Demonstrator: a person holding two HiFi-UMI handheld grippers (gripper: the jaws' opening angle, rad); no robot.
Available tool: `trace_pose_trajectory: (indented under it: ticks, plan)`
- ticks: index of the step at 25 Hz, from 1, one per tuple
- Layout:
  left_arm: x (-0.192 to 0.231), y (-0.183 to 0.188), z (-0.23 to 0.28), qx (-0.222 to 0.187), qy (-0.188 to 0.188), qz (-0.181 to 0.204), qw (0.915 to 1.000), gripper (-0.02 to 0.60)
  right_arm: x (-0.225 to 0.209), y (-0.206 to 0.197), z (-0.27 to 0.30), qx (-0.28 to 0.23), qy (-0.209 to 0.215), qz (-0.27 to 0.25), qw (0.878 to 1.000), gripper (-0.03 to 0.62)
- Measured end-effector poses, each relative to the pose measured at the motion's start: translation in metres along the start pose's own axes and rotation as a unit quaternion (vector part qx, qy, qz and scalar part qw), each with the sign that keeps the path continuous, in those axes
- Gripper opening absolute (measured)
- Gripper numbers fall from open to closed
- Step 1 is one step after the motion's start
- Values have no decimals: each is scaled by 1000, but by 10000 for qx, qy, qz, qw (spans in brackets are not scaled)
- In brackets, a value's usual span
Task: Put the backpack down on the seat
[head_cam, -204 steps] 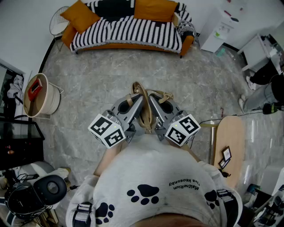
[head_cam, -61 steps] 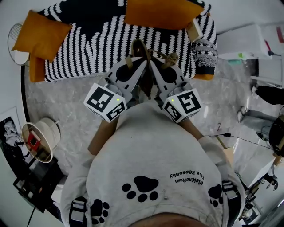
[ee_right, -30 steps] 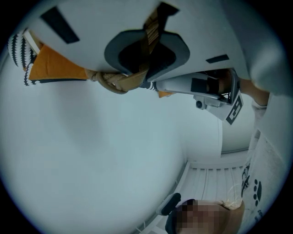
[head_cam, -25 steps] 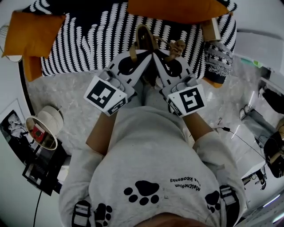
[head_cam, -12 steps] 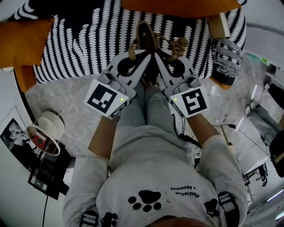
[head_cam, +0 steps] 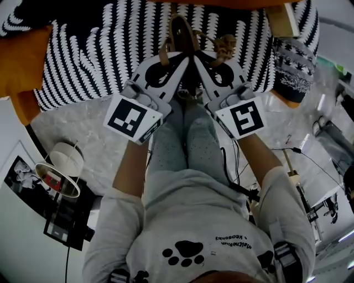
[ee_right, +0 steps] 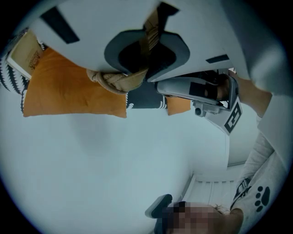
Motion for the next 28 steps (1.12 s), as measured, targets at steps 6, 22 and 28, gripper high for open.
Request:
trace_pose_trajectory:
  ticks: [6, 22, 28]
  plan:
    - [16, -26, 5, 110, -69, 140, 9998, 20, -7, -26, 14, 46, -188, 3, 9998, 37]
    - [62, -76, 41, 613, 27, 256, 9978, 20, -41, -82, 43, 694, -545, -147, 9960, 37]
    - [69, -99, 51, 815, 79, 163, 9965, 20, -50, -104, 46, 1005, -579, -160, 9931, 37]
Point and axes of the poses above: the fingertips, and each gripper's own axes: z forward along the fingers, x to its left, y out of its top, the point moved 8 cm from there along -z, backward along the fingers, and after that the axes turned 11 degrees about -x, right-handed, at the moved point
